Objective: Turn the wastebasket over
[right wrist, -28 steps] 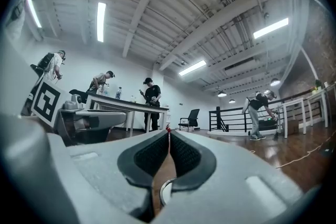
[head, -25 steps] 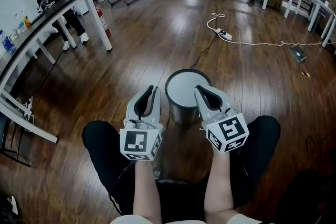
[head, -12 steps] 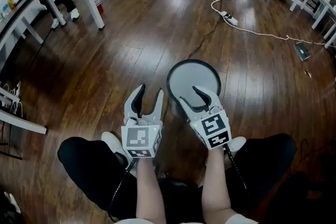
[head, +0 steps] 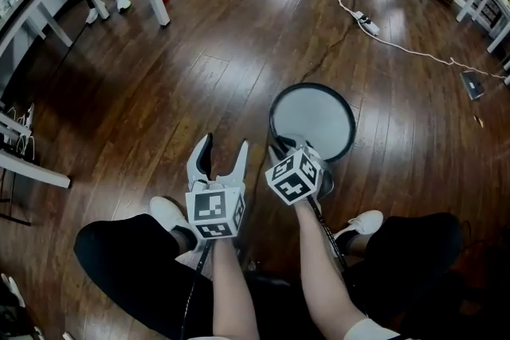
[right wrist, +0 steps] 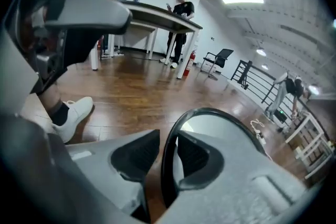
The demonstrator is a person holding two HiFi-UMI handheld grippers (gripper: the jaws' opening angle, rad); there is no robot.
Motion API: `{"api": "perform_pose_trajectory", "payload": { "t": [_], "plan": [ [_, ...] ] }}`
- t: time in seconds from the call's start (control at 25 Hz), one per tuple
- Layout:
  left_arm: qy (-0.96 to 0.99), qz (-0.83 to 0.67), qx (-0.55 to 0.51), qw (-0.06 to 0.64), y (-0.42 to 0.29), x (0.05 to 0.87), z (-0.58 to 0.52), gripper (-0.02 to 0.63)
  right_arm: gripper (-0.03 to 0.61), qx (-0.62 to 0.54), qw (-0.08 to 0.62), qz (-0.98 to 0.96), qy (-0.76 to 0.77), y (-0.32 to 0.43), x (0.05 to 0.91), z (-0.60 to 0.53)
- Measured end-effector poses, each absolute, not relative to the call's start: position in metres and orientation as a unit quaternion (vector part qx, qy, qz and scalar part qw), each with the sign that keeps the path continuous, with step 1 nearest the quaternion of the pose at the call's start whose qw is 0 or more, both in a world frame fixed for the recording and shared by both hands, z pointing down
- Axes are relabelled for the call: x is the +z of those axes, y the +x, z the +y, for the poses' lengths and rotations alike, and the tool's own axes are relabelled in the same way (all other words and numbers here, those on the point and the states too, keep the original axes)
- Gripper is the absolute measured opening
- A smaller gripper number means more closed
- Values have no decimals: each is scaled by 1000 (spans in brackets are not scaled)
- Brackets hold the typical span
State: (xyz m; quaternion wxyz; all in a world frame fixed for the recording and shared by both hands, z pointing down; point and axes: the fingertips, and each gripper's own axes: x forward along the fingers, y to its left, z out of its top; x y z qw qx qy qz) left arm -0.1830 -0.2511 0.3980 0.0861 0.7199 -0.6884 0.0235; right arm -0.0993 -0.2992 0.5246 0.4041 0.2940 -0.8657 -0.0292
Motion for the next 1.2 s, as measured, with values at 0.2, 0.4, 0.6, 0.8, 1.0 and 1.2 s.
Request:
{"api": "perform_pose_trajectory", "payload": {
  "t": [0.2, 0.4, 0.6, 0.8, 1.0, 1.2],
  "plan": [
    [712, -695, 16, 101, -195, 404, -246, 307, 60, -30, 410, -859, 306, -101, 525, -302],
    [716, -690, 11, 102, -191, 405, -249, 295, 57, 13, 390, -879, 275, -97, 520, -292],
    [721, -684, 5, 108, -182, 408, -252, 287, 55, 58, 312, -901, 295, -72, 484, -298],
    [721, -683, -1, 119, -182, 413, -252, 282, 52, 177, 125, -919, 329, -34, 441, -306],
    [721, -680, -2, 131, -178, 419, -250, 274, 52, 373, -72, -858, 345, 19, 465, -314],
    [719, -678, 7, 152, -177, 436, -250, 268, 48, 410, -32, -801, 436, 88, 519, -320]
  ]
}}
